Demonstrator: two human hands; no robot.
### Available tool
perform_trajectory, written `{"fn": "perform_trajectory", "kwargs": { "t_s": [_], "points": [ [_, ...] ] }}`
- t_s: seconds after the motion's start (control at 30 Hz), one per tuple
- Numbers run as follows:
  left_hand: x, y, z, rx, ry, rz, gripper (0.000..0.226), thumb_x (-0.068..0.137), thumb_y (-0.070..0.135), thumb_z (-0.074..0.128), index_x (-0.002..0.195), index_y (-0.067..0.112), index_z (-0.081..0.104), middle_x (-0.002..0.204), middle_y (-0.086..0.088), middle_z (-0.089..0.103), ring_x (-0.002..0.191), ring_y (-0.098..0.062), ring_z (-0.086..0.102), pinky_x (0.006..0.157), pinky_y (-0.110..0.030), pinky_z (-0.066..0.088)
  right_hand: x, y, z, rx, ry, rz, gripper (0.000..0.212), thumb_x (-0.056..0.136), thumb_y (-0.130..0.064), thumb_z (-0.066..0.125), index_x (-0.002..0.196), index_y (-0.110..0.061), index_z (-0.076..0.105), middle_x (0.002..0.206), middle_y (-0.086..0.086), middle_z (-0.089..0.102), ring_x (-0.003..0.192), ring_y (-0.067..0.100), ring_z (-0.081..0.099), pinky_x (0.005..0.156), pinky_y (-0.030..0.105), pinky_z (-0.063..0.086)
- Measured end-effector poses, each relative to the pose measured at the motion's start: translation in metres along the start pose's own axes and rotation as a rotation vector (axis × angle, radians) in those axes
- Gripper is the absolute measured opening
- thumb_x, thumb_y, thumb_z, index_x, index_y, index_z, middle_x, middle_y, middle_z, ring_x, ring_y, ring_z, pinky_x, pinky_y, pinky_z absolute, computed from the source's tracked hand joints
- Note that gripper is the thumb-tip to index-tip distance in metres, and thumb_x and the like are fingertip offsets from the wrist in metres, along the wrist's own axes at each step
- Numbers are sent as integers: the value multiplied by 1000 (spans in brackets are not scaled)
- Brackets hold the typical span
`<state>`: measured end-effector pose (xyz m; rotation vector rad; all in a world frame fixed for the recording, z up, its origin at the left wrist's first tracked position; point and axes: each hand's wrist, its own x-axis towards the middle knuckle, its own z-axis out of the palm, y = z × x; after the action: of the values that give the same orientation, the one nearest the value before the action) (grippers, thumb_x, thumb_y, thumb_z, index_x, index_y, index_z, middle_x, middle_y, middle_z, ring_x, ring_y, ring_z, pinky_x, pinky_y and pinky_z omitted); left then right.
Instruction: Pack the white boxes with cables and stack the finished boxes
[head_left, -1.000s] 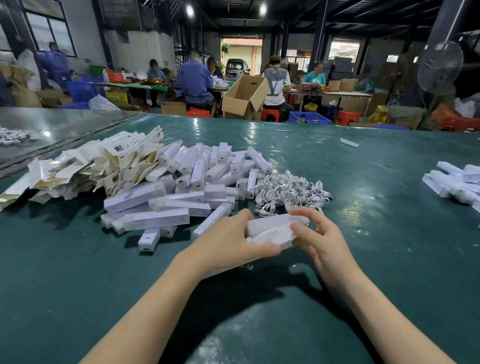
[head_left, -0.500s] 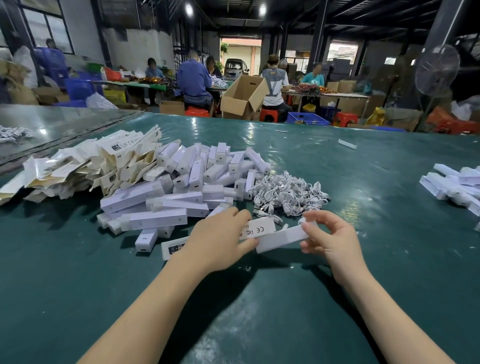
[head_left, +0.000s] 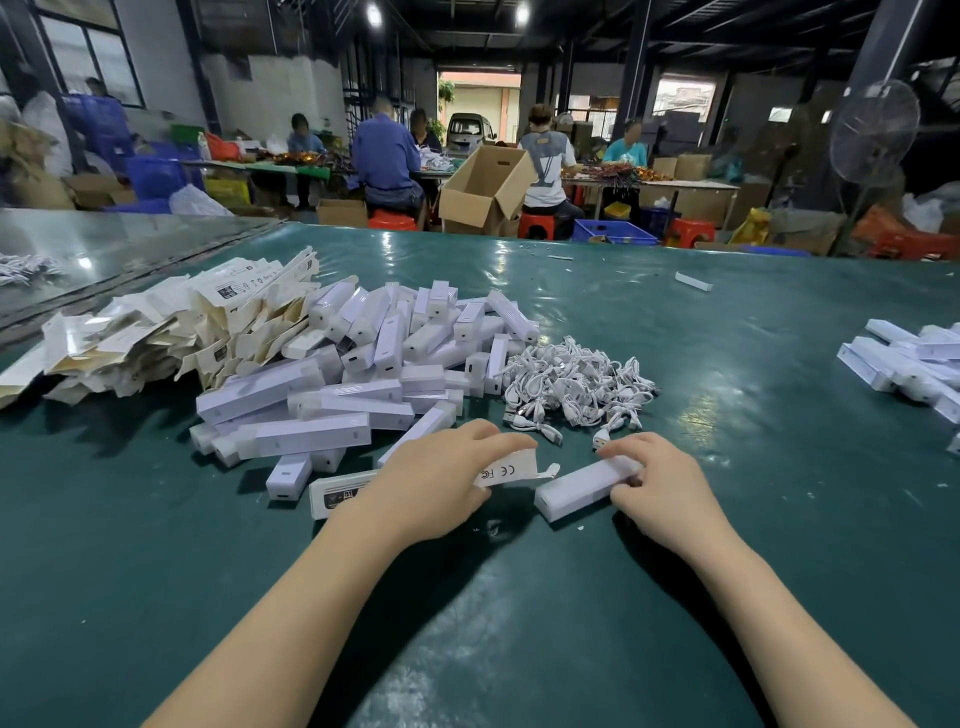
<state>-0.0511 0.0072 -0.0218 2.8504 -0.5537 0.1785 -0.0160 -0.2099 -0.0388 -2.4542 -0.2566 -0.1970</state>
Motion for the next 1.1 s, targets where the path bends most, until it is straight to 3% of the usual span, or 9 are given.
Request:
{"fn": "perform_trajectory", "kwargs": {
  "t_s": [0.1,0.27,0.4,0.47,0.63,0.73,0.87,1.0,1.1],
  "points": [
    [-2,2,-3,-39,5,19,61,86,10,47,131,49,30,136,23,37,112,-12,48,83,-30,43,1,5,-5,-45,-37,-1,40,73,-5,60,108,-24,65,99,-11,49,89,12,48,71,21,30],
    [-3,2,-5,-88,33,31,47,88,12,48,119,44,35,130,24,41,103,-13,48,73,-28,37,4,9,-15,42,119,-30,25,66,-4,73,82,-21,62,83,-3,52,87,22,49,65,27,27],
    [-3,3,-5,-108,7,16,47,84,9,49,114,44,37,102,19,51,91,-12,46,66,-27,31,3,3,-18,727,136,-8,33,77,13,60,79,-17,48,82,4,50,58,12,56,55,21,49],
    [-4,4,-4,-110,31,9,47,83,7,49,113,43,40,82,22,42,85,-10,40,64,-27,30,2,0,-17,960,61,-19,35,79,20,52,83,-16,51,84,8,49,50,6,54,48,22,51],
    [-3,5,-6,-106,218,7,49,79,3,52,114,37,44,76,21,38,74,-8,33,59,-25,19,-1,-5,-10,1025,-119,-40,41,78,17,52,74,-19,72,66,2,51,43,9,44,43,23,47],
    [-3,6,-6,-140,243,6,50,76,1,52,113,34,48,69,24,37,74,-14,37,60,-25,20,1,-4,-13,1041,-77,-11,39,80,12,51,66,-16,74,53,4,43,40,10,33,37,20,37],
    [-2,6,-5,-158,256,36,49,73,1,54,112,31,53,84,23,46,80,-11,40,64,-19,23,0,-4,-14,1037,-72,-1,45,78,17,48,59,-15,73,57,10,45,38,8,30,36,16,29],
    [-2,7,-1,-168,250,84,41,74,0,57,106,26,56,112,13,58,95,-15,50,69,-18,26,0,-7,-13,1018,-116,28,20,61,2,58,57,-13,72,55,9,39,35,8,26,37,13,24],
    [-2,9,-2,-163,266,135,38,74,-1,60,104,22,58,116,11,59,98,-15,51,74,-17,30,2,-3,-14,1017,-61,123,31,78,8,50,58,-8,67,38,2,35,29,8,26,35,11,23]
  ]
}}
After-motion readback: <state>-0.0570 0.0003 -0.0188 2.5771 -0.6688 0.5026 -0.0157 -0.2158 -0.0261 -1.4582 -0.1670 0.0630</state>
